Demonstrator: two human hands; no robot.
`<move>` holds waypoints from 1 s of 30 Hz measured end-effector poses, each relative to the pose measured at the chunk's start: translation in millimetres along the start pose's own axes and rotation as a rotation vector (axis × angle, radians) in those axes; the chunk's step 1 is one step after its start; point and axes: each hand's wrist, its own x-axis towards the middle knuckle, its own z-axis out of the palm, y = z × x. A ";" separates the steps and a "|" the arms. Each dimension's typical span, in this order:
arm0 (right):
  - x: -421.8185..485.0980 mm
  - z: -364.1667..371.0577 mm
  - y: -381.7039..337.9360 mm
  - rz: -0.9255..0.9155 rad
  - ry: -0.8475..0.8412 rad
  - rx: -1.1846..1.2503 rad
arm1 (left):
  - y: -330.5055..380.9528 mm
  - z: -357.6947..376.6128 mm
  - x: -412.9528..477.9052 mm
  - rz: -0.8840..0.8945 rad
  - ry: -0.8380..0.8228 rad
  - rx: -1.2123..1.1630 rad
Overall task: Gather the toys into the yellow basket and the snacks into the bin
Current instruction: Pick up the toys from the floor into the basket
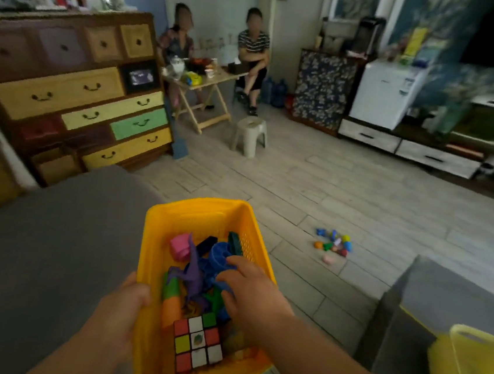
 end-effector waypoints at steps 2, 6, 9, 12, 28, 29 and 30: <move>20.3 -5.6 13.8 0.080 0.026 0.002 | 25.9 16.9 31.8 -0.024 -0.079 0.063; 61.2 -11.2 62.5 0.213 0.067 -0.018 | 59.4 59.4 101.5 -0.054 -0.168 0.183; 103.2 -11.7 111.4 0.313 0.092 -0.024 | 85.3 102.4 160.0 -0.064 -0.188 0.247; 148.0 -20.6 160.9 0.356 0.087 -0.022 | 111.1 146.6 220.1 -0.067 -0.218 0.274; 343.7 -47.8 380.0 0.557 0.244 -0.038 | 225.8 363.2 483.6 -0.070 -0.424 0.518; 357.3 -48.9 395.8 0.571 0.253 -0.036 | 232.9 379.1 506.1 -0.079 -0.443 0.541; 369.5 -50.3 409.7 0.587 0.265 -0.030 | 238.9 393.8 526.4 -0.084 -0.454 0.554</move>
